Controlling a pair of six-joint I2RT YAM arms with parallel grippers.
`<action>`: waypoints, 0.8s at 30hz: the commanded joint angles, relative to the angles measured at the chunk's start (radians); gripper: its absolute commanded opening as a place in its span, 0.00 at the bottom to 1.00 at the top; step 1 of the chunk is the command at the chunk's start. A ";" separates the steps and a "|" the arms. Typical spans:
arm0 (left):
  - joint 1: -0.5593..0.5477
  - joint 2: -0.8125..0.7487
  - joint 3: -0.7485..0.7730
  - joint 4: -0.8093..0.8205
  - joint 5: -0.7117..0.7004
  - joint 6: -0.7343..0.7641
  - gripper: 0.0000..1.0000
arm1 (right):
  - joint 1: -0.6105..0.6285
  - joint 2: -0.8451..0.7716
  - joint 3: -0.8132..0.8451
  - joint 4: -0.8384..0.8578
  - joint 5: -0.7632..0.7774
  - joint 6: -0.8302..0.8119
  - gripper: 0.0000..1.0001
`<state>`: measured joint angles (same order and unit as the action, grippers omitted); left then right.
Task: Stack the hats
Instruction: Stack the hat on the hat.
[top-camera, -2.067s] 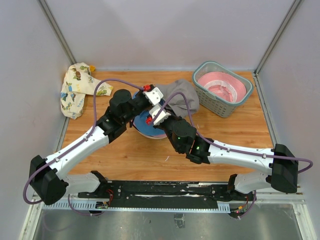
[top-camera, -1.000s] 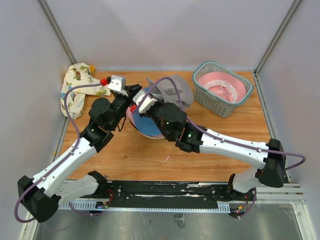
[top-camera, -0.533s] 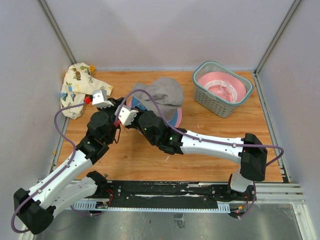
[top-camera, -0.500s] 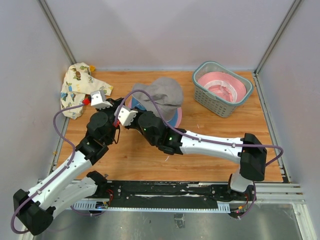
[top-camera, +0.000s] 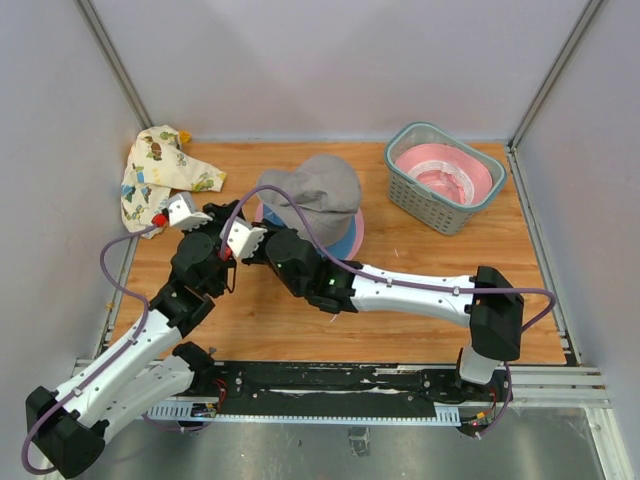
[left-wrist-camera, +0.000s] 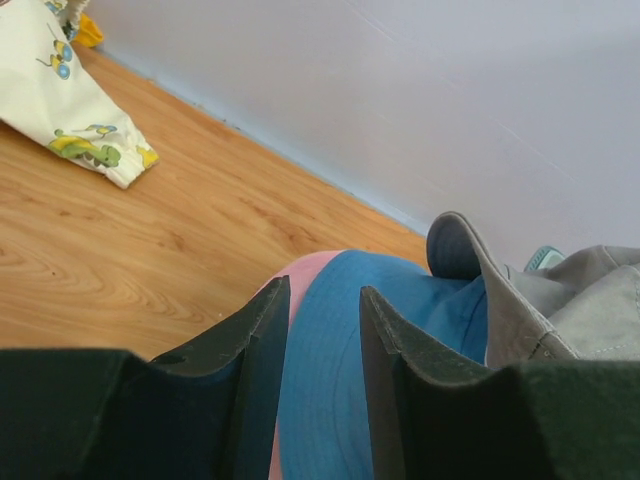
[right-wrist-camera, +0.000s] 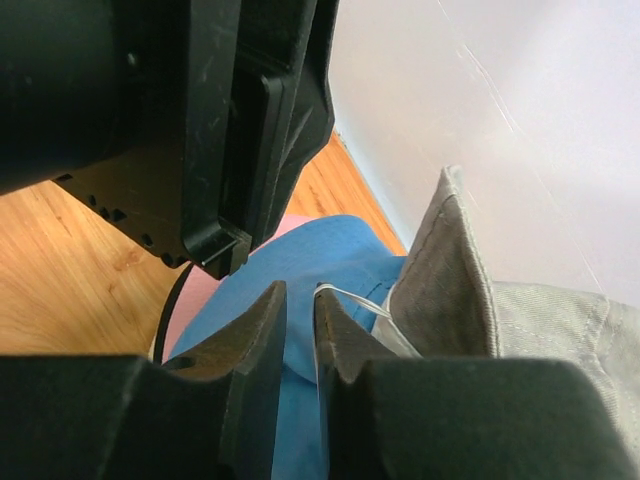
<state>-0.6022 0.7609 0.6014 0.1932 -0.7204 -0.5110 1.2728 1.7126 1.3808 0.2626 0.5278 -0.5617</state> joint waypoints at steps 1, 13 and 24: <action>-0.004 0.000 -0.026 -0.020 -0.070 -0.053 0.42 | 0.049 0.035 0.022 -0.015 -0.015 0.017 0.25; -0.004 -0.051 -0.032 -0.059 -0.126 -0.085 0.46 | 0.104 0.059 0.041 -0.045 0.039 0.036 0.53; -0.004 -0.114 -0.007 -0.043 -0.080 -0.021 0.54 | 0.129 0.068 -0.037 0.026 0.044 0.073 0.53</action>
<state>-0.5980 0.6491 0.5770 0.1375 -0.8143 -0.5713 1.3518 1.7451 1.3888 0.2695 0.5892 -0.4763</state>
